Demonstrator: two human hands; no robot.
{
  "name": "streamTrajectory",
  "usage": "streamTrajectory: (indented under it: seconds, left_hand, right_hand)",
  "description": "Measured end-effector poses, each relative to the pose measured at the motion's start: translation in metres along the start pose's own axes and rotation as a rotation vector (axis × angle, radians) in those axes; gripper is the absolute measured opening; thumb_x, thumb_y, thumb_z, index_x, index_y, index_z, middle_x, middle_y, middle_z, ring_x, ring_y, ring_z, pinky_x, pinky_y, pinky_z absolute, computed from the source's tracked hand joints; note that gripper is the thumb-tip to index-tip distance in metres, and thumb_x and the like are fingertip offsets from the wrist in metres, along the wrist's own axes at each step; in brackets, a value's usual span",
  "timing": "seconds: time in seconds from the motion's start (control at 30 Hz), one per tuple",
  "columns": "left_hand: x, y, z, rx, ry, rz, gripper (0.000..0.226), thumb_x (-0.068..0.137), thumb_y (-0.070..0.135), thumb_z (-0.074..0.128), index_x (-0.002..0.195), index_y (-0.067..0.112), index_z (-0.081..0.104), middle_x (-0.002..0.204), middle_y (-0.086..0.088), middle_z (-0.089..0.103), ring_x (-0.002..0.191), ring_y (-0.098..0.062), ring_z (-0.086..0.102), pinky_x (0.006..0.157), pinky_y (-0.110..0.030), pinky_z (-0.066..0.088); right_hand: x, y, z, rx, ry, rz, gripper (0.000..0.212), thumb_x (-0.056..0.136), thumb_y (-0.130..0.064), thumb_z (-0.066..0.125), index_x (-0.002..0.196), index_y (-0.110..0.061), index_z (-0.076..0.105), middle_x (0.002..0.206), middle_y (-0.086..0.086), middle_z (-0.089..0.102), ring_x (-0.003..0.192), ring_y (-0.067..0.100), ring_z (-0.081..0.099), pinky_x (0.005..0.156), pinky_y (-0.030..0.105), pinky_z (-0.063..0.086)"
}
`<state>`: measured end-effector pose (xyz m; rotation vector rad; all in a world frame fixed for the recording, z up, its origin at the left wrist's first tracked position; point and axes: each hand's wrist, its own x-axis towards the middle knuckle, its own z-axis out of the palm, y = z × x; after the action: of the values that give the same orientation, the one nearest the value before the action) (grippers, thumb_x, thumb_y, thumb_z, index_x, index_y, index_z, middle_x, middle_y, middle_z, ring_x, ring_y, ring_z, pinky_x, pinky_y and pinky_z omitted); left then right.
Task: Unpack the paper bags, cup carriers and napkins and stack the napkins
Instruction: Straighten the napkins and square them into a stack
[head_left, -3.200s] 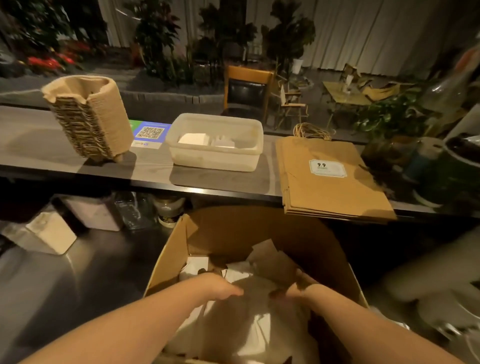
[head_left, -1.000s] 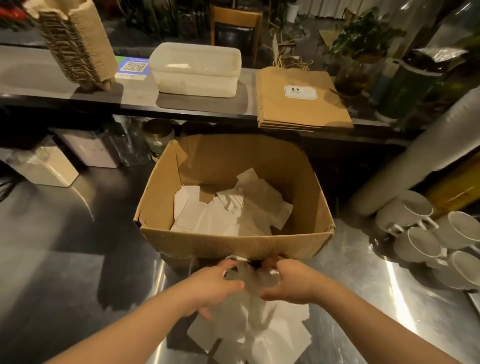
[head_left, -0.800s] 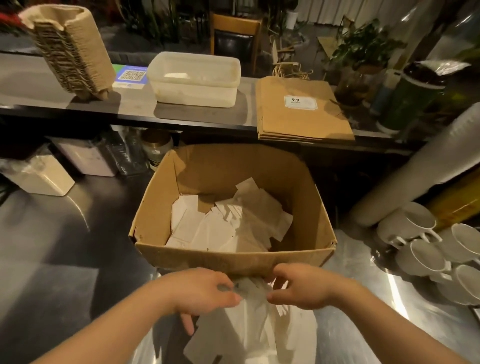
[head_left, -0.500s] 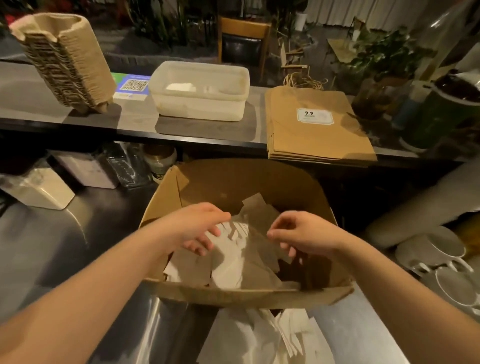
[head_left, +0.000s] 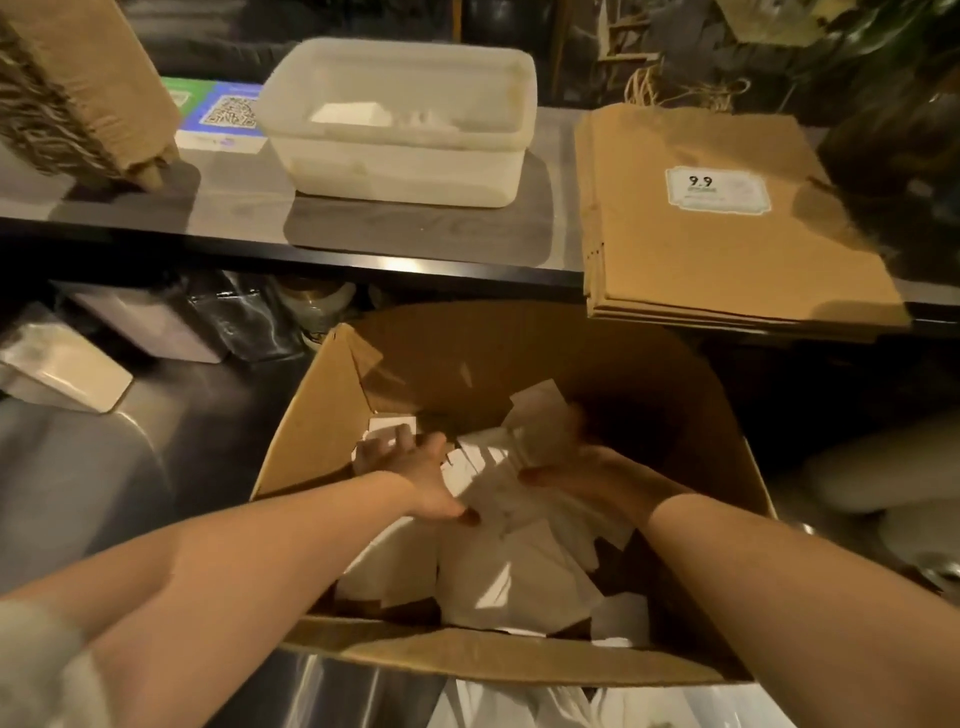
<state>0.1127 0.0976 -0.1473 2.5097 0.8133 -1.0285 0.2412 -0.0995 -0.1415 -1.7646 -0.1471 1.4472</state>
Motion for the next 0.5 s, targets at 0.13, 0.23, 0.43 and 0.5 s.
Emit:
streamTrajectory:
  seconds: [0.13,0.23,0.43,0.5]
  left_hand:
    - [0.006,0.015,0.026,-0.115,0.009,0.065,0.124,0.078,0.056,0.083,0.161,0.044,-0.008,0.17,0.002,-0.022,0.156,-0.041,-0.018,0.126,-0.054,0.019]
    - [0.002,0.025,0.04,0.027,0.019,0.138,0.129,0.08,0.045,0.085,0.158,0.047,-0.018,0.169,0.006,-0.018,0.154,-0.044,-0.017,0.123,-0.065,0.019]
    - [-0.008,0.043,0.048,0.236,0.019,0.15,0.128,0.07,0.041,0.093,0.162,0.031,0.005,0.162,-0.009,0.012,0.148,-0.047,0.016,0.117,-0.061,0.032]
    - [-0.004,0.045,0.047,0.189,-0.021,0.164,0.126,0.064,0.036,0.097,0.159,0.026,0.014,0.159,-0.011,0.023,0.145,-0.045,0.028,0.116,-0.056,0.037]
  right_hand:
    - [-0.011,-0.005,0.024,-0.574,0.204,-0.072,0.071,0.086,-0.043,0.079,0.144,-0.021,0.045,0.135,-0.001,0.05,0.114,0.011,0.052,0.088,0.024,0.043]
    - [-0.004,-0.005,0.044,-1.044,0.156,-0.093,0.112,0.076,-0.065,0.078,0.159,-0.023,0.016,0.163,0.006,0.024,0.148,0.029,0.027,0.118,0.044,0.033]
    - [0.004,0.02,0.065,-1.482,0.163,-0.039,0.115,0.083,-0.051,0.076,0.162,-0.021,-0.002,0.166,0.011,0.004,0.151,0.043,0.015,0.118,0.053,0.034]
    - [0.007,0.018,0.063,-1.377,0.22,-0.048,0.087,0.088,-0.039,0.073,0.156,-0.014,0.023,0.151,0.014,0.038,0.133,0.036,0.048,0.102,0.044,0.052]
